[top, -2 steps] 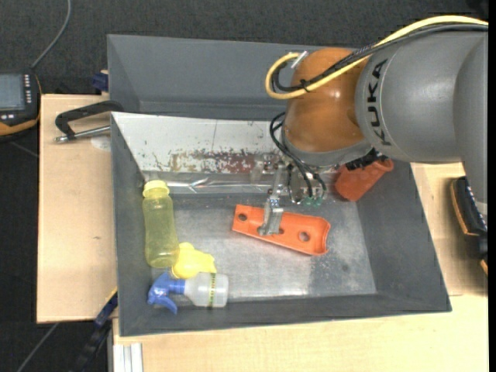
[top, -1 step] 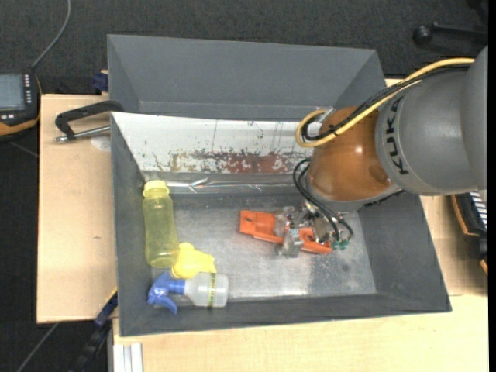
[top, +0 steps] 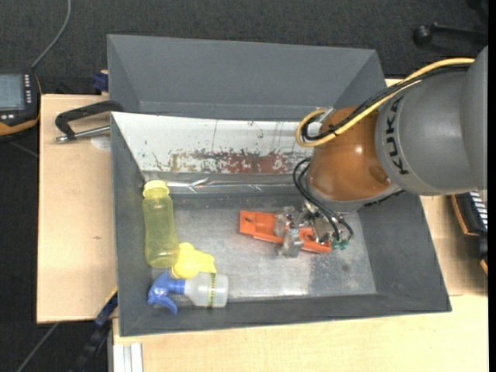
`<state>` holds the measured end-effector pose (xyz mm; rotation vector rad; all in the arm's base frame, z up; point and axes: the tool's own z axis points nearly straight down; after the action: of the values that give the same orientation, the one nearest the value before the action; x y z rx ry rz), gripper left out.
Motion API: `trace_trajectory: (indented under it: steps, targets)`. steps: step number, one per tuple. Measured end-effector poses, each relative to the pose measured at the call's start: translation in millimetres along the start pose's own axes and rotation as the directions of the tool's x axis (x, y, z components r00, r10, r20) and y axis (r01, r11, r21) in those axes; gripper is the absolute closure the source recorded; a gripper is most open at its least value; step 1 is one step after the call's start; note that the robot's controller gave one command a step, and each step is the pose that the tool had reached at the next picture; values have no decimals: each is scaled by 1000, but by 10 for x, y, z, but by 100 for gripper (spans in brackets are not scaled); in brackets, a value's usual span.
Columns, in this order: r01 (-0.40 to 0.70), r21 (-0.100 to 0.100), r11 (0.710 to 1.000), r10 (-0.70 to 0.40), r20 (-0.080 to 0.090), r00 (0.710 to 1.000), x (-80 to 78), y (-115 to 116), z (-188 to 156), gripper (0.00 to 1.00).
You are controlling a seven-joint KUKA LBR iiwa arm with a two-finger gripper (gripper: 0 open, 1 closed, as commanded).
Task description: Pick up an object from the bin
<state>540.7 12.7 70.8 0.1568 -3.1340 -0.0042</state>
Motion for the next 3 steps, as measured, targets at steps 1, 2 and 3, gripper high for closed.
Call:
trace_trajectory:
  steps: [1,2,3]
  targets:
    - [16,-1,1000,-16,5,1000,42,-25,-1038,100]
    - [16,-1,1000,-16,4,1000,42,-25,-1038,100]
    - [53,-1,999,-53,11,999,26,74,-2318,100]
